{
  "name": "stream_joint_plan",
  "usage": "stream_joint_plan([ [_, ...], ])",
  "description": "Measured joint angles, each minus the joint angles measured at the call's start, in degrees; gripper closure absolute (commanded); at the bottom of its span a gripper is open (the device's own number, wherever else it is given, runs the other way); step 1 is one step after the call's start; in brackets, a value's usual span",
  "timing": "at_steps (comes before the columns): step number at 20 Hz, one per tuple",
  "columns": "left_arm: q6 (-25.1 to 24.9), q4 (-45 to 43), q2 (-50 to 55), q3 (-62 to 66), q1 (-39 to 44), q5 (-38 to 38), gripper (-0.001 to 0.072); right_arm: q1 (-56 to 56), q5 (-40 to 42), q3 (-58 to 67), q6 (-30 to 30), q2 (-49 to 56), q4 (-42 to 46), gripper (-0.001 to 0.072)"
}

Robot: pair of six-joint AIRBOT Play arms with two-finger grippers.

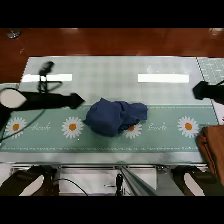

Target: Fold the shirts.

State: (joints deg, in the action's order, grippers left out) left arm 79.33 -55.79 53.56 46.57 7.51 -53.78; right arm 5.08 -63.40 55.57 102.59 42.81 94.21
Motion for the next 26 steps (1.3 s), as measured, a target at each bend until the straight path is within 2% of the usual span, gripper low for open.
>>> stream_joint_plan([
  [2,0.7,1.5,0.0,0.3,-7.3,-2.0,0.0007,10.1,0.1,-1.0,-0.6,0.5,0.3,0.0090],
  [4,-2.2,6.8,1.4,-2.2,-10.9,-5.9,0.0007,19.1,0.5,-4.9,-2.2,0.7,-2.5,0.0090],
  [6,-9.8,15.1,4.6,-4.8,-11.1,-9.5,0.0006,24.6,1.2,-10.2,-6.2,0.9,-8.8,0.0090],
  [9,-20.3,26.2,12.1,-5.8,-7.2,-14.3,0.0009,26.7,2.6,-16.7,-12.5,1.0,-18.5,0.0090],
  [10,-22.7,28.6,15.1,-5.2,-5.2,-15.8,0.0103,26.2,2.6,-18.0,-13.7,1.0,-20.7,0.0090],
  [11,-24.4,30.2,17.9,-4.3,-3.4,-16.5,0.0387,25.2,2.8,-18.9,-14.9,1.0,-22.4,0.0090],
  [12,-25.9,31.7,20.9,-3.0,-1.5,-17.8,0.0554,23.8,2.5,-19.6,-15.9,1.0,-23.8,0.0090],
  [13,-27.2,32.5,23.7,-1.4,0.1,-18.7,0.0647,22.2,2.0,-20.1,-16.7,1.0,-24.6,0.0089],
  [14,-28.1,33.4,26.1,0.2,1.3,-20.0,0.0679,20.5,1.5,-20.5,-17.3,1.0,-24.9,0.0089],
  [18,-29.9,35.0,32.0,6.8,3.0,-22.3,0.0680,13.6,-1.5,-21.2,-18.4,2.3,-25.5,0.0089],
  [20,-29.7,35.2,32.7,9.9,2.0,-21.0,0.0680,9.3,-3.4,-21.3,-18.5,4.0,-25.7,0.0090],
  [23,-28.0,35.5,32.5,13.0,-1.1,-18.2,0.0680,2.0,-4.3,-21.4,-18.2,7.9,-27.1,0.0089],
  [26,-26.3,35.5,32.1,14.3,-4.3,-16.4,0.0680,-5.1,-1.7,-21.3,-17.6,13.0,-30.0,0.0090],
])
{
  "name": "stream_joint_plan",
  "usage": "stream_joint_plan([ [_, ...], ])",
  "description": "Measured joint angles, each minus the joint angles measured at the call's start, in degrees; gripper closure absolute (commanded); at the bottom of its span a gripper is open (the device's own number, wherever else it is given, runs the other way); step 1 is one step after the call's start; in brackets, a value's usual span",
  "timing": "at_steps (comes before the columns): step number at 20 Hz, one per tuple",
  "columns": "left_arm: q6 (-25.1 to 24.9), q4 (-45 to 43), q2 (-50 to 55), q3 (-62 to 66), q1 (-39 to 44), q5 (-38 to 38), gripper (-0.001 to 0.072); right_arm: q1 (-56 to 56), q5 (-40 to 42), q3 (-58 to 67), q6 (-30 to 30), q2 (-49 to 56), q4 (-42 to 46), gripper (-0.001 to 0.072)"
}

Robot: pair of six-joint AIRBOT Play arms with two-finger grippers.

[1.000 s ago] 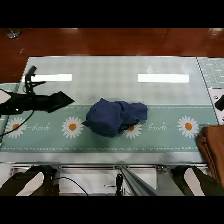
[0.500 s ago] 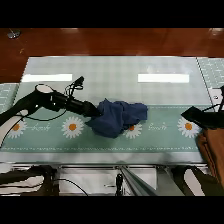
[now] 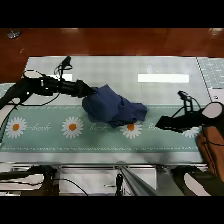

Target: Fold the shirts.

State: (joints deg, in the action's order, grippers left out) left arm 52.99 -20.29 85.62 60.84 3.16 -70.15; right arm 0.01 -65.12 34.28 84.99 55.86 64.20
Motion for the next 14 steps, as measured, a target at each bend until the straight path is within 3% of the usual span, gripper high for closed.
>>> stream_joint_plan([
  [14,3.4,-3.2,-0.2,0.7,-1.6,3.5,0.0679,-19.3,13.7,9.5,-0.9,20.1,-18.7,0.0089],
])
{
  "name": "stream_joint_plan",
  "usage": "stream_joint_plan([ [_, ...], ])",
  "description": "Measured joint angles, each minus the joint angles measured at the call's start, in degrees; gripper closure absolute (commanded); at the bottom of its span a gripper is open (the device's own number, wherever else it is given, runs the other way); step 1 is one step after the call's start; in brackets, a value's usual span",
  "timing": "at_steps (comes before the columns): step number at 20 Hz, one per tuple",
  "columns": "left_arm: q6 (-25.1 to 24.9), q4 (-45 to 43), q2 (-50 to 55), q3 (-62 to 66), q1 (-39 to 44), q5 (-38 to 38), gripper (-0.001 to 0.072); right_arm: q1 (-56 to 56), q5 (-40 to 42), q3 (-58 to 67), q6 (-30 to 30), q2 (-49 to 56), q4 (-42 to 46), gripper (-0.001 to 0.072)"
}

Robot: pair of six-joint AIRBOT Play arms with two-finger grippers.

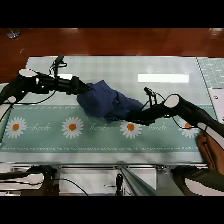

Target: Fold the shirts.

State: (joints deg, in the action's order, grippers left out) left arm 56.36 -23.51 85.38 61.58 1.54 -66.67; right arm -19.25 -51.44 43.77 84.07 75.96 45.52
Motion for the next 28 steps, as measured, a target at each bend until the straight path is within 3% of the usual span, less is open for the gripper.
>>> stream_joint_plan([
  [4,0.0,0.0,0.0,0.0,1.0,0.1,0.0679,-2.4,6.6,2.8,0.6,2.9,-5.4,0.0092],
  [5,0.0,0.0,0.0,0.0,1.3,0.1,0.0679,-2.7,7.7,3.5,0.7,3.6,-6.4,0.0161],
  [6,0.0,0.0,0.0,0.0,1.4,0.2,0.0679,-2.9,8.5,4.3,0.6,4.4,-7.4,0.0454],
  [7,0.0,-0.1,0.0,0.0,1.6,0.2,0.0679,-3.1,9.0,5.1,0.6,5.1,-8.2,0.0686],
  [13,0.2,1.7,-1.9,3.8,0.8,-1.1,0.0679,0.8,2.9,15.7,-4.0,4.9,-7.5,0.0692],
  [20,0.0,5.9,-12.7,29.7,-0.7,1.4,0.0680,9.8,-12.9,53.9,-1.1,-4.7,6.3,0.0692],
  [23,1.5,0.7,-18.8,39.3,-1.0,3.3,0.0679,10.8,-18.7,65.1,-0.9,-11.6,11.8,0.0691],
  [28,6.6,-9.9,-30.3,45.1,-1.2,1.4,0.0679,11.2,-27.1,70.7,-1.6,-23.9,17.8,0.0691],
])
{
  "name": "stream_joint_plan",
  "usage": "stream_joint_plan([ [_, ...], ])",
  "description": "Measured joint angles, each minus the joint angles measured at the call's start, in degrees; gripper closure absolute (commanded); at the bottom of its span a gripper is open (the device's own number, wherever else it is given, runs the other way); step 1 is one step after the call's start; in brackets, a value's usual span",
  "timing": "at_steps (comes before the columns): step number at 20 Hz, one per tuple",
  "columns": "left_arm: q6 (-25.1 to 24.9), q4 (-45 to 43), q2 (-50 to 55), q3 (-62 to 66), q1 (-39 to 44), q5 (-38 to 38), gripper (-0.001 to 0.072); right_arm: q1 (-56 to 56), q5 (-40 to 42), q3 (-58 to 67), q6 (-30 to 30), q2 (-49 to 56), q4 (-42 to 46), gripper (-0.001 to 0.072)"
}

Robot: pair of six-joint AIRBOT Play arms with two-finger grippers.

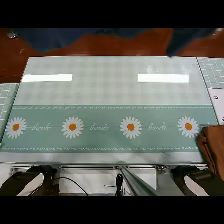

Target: Fold the shirts.

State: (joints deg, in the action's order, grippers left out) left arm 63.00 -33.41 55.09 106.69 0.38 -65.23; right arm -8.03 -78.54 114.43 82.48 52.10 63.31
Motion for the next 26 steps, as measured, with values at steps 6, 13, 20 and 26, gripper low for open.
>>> stream_joint_plan([
  [6,6.2,-5.9,-7.8,-0.9,0.0,-12.4,0.0679,0.1,-13.2,-1.6,0.2,-8.3,3.1,0.0691],
  [13,8.5,-8.2,-14.4,-30.9,0.2,-16.5,0.0679,0.1,-10.5,-31.5,2.3,-15.7,3.2,0.0691],
  [20,3.4,-7.9,-8.2,-62.4,0.7,6.9,0.0679,0.1,14.2,-52.0,3.6,-2.5,2.2,0.0691],
  [26,1.4,-8.4,5.0,-66.7,1.3,16.3,0.0032,0.2,22.7,-43.5,4.3,20.1,-3.7,0.0123],
])
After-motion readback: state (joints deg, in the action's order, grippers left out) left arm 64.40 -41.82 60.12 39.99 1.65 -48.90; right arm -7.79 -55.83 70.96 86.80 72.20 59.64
